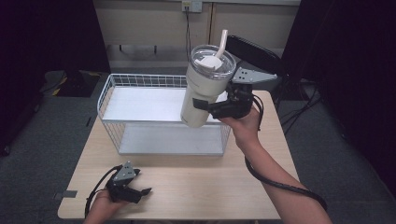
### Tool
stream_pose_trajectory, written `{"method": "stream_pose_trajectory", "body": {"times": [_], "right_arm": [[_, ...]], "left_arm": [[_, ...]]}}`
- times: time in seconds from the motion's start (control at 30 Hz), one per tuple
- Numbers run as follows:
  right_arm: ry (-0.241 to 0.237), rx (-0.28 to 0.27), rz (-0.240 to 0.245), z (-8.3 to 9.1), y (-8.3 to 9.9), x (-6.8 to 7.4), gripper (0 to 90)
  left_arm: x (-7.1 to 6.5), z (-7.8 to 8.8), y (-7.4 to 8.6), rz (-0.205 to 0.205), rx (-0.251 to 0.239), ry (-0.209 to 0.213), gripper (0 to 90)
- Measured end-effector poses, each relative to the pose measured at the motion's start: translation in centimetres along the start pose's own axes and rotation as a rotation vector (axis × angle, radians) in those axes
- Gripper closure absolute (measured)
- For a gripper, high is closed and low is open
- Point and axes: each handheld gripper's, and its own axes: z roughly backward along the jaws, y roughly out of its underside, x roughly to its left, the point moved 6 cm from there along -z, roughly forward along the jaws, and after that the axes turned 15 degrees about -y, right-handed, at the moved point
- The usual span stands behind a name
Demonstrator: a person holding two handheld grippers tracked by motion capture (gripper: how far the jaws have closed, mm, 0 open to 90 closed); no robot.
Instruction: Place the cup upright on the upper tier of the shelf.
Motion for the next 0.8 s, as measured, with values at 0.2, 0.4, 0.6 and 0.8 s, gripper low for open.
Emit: {"method": "stream_pose_trajectory", "body": {"times": [0.2,0.4,0.6,0.8], "right_arm": [[0.021,0.005,0.005,-0.3,-0.2,-0.7,10.2],[0.042,-0.001,0.004,-0.5,-0.5,-1.5,10.2],[0.072,-0.003,0.005,-0.7,-0.7,-2.4,10.2],[0.094,0.001,0.011,-1.1,-0.8,-3.1,10.2]], "left_arm": [[0.0,0.0,0.0,0.0,0.0,-0.001,13.6],[0.0,0.0,0.0,0.0,0.0,-0.001,13.6],[0.0,0.0,0.0,0.0,0.0,0.0,13.6],[0.0,0.0,0.0,0.0,0.0,0.0,13.5]]}}
